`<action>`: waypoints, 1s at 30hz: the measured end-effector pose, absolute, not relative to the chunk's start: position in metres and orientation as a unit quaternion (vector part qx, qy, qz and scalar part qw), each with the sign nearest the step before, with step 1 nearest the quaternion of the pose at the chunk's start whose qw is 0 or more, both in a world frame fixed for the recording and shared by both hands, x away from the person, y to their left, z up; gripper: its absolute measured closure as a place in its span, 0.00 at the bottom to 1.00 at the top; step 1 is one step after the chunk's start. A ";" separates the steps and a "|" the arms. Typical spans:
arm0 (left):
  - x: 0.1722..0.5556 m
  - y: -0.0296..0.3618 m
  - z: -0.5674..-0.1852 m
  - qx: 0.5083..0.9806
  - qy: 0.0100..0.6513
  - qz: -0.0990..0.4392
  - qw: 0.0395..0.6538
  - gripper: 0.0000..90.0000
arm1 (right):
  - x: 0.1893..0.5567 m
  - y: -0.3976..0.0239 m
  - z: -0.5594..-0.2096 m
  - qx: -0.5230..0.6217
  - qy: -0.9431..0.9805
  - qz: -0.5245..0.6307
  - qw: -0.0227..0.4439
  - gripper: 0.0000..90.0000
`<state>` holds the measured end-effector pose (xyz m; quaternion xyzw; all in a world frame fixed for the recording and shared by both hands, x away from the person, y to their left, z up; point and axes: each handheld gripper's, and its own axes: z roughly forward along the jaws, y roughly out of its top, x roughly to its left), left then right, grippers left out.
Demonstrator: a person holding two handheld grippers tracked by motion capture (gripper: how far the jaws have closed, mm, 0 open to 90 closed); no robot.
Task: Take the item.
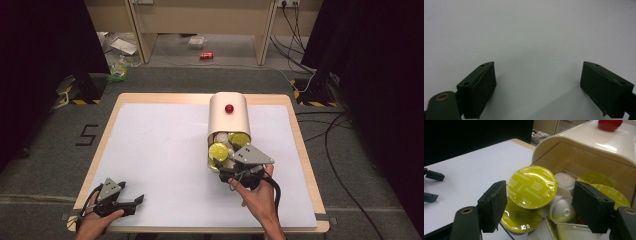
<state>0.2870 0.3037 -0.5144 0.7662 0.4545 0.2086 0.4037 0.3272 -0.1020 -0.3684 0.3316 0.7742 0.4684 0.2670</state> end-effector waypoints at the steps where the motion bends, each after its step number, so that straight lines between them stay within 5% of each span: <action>1: 0.287 0.304 -0.514 0.766 0.454 0.209 0.404 0.14 | 0.328 -0.101 -0.369 0.329 0.774 0.469 0.268 0.32; 20: 0.287 0.304 -0.514 0.766 0.454 0.209 0.404 0.14 | 0.341 -0.087 -0.375 0.330 0.781 0.460 0.264 0.33; 30: 0.287 0.304 -0.514 0.766 0.454 0.208 0.404 0.14 | 0.343 -0.082 -0.377 0.327 0.785 0.457 0.260 0.43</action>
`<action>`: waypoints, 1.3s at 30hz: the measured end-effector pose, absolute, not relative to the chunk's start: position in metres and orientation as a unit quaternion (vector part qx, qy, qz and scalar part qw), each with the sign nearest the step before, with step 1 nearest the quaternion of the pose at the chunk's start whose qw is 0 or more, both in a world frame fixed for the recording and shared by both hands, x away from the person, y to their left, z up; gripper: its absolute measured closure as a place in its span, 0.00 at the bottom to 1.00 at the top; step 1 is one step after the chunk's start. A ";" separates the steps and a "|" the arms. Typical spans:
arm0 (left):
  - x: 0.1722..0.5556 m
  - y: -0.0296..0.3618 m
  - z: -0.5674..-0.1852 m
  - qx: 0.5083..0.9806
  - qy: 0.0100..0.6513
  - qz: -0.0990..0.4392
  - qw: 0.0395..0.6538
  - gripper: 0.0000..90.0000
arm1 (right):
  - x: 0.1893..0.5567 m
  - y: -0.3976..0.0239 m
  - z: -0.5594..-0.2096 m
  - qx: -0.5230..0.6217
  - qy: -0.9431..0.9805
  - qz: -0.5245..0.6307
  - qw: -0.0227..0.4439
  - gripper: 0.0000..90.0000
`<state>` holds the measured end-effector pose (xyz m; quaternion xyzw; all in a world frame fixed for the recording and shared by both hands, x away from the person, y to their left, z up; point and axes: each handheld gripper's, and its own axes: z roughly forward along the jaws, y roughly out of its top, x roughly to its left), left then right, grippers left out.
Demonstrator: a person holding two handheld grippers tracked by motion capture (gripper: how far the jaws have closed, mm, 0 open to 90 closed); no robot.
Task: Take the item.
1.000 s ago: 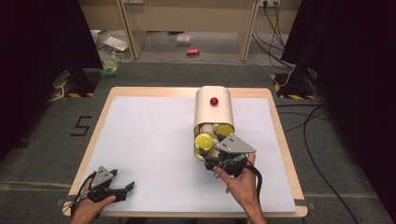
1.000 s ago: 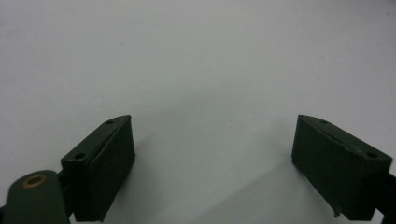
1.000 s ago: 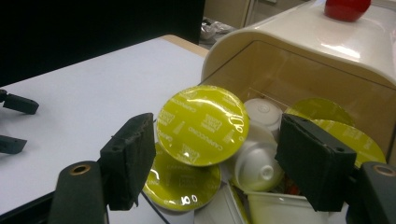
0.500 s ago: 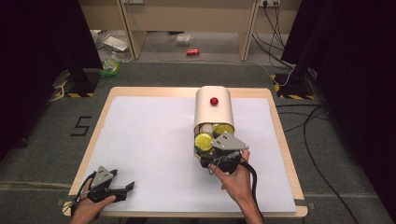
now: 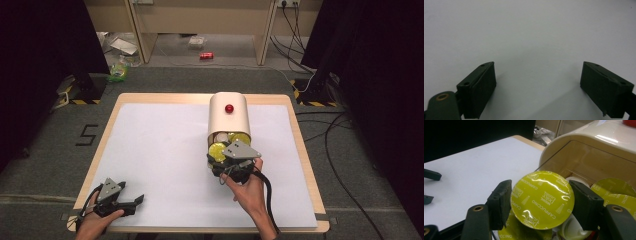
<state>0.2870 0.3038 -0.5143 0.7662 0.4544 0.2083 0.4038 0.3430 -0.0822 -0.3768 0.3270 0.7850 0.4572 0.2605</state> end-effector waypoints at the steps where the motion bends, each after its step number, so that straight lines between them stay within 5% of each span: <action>1: 0.287 0.304 -0.514 0.766 0.454 0.208 0.404 0.14 | 0.343 -0.082 -0.377 0.326 0.785 0.457 0.261 0.43; 39: 0.287 0.305 -0.514 0.765 0.455 0.205 0.407 0.14 | 0.316 -0.126 -0.349 0.340 0.749 0.497 0.274 0.43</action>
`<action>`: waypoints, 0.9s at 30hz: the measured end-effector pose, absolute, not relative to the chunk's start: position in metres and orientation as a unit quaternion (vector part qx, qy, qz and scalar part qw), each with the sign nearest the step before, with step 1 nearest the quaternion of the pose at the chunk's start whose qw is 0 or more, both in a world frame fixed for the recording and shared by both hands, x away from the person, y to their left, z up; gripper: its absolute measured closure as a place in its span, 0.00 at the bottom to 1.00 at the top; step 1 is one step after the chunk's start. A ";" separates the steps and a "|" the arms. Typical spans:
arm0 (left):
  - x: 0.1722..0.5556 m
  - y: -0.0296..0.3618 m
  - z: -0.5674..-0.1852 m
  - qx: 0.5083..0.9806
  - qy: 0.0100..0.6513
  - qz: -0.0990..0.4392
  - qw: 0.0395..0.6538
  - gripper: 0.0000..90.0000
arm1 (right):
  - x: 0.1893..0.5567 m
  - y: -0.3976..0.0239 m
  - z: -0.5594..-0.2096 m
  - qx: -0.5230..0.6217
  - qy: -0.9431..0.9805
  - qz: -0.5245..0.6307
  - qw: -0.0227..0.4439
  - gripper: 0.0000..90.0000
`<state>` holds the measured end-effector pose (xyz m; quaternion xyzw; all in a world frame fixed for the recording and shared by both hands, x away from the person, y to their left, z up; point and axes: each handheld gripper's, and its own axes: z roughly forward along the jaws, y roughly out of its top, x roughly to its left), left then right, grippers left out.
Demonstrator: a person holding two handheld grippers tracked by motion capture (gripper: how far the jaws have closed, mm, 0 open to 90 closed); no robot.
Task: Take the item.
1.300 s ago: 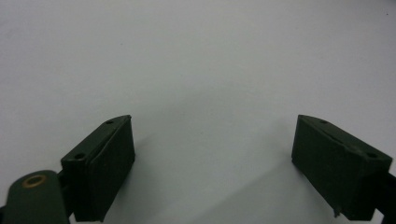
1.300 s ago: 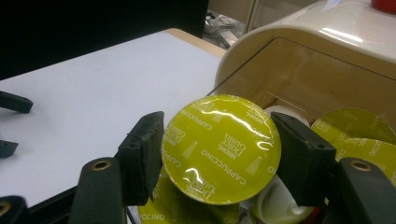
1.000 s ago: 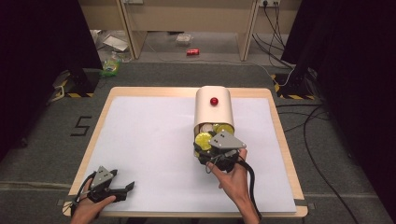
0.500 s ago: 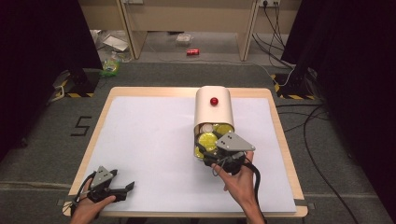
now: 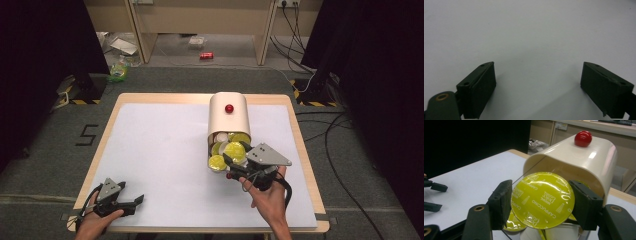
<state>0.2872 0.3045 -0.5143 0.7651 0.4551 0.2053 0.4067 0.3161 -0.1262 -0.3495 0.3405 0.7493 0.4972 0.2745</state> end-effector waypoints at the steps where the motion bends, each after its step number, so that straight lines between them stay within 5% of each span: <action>1: 0.287 0.305 -0.514 0.765 0.455 0.205 0.407 0.14 | 0.316 -0.128 -0.349 0.342 0.748 0.497 0.275 0.43; 27: 0.287 0.304 -0.514 0.765 0.455 0.206 0.407 0.14 | 0.316 -0.183 -0.346 0.396 0.712 0.493 0.305 0.43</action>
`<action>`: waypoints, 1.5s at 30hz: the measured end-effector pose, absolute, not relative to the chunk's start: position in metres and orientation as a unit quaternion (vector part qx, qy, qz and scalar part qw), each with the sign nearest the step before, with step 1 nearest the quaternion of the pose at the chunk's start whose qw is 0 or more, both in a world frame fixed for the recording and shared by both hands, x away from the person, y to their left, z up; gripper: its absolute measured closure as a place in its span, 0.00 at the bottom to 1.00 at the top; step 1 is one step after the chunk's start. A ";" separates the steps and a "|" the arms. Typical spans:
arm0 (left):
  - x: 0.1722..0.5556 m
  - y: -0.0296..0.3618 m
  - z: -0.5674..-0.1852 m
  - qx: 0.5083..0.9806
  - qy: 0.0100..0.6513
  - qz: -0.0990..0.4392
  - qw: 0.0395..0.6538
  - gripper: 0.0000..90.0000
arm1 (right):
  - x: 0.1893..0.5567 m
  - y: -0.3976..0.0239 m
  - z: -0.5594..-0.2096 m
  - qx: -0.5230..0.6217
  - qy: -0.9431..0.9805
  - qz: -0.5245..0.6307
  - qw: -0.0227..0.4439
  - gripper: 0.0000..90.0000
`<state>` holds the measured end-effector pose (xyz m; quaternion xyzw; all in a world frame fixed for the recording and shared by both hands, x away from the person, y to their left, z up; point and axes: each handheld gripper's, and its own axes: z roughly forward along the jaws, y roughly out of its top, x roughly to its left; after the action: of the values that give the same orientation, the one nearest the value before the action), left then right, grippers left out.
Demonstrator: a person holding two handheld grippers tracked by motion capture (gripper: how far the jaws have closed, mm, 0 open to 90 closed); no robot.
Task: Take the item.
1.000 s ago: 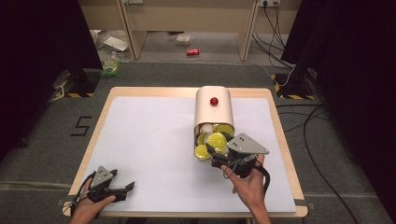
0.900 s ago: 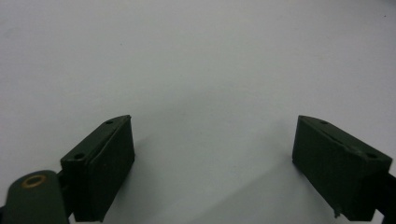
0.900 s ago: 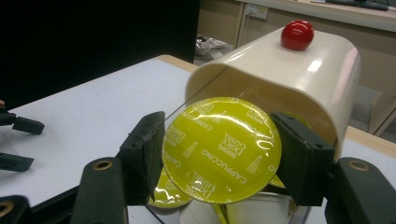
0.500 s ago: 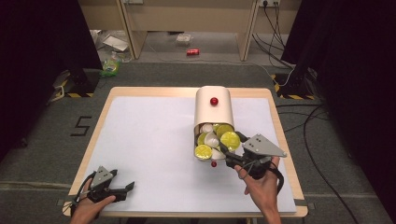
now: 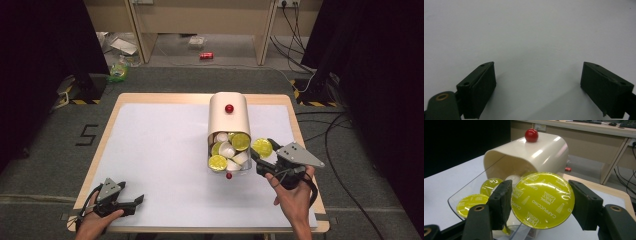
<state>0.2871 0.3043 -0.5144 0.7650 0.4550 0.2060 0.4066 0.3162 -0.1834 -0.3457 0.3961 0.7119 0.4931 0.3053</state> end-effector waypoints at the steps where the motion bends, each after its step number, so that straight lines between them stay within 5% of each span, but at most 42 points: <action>1: 0.287 0.304 -0.514 0.765 0.455 0.206 0.407 0.14 | 0.317 -0.186 -0.346 0.398 0.710 0.493 0.307 0.43; 45: 0.287 0.304 -0.514 0.766 0.454 0.207 0.406 0.14 | 0.344 -0.241 -0.392 0.475 0.696 0.442 0.309 0.43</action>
<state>0.2870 0.3043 -0.5143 0.7656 0.4544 0.2065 0.4058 0.3440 -0.2408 -0.3917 0.4747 0.6956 0.4416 0.3093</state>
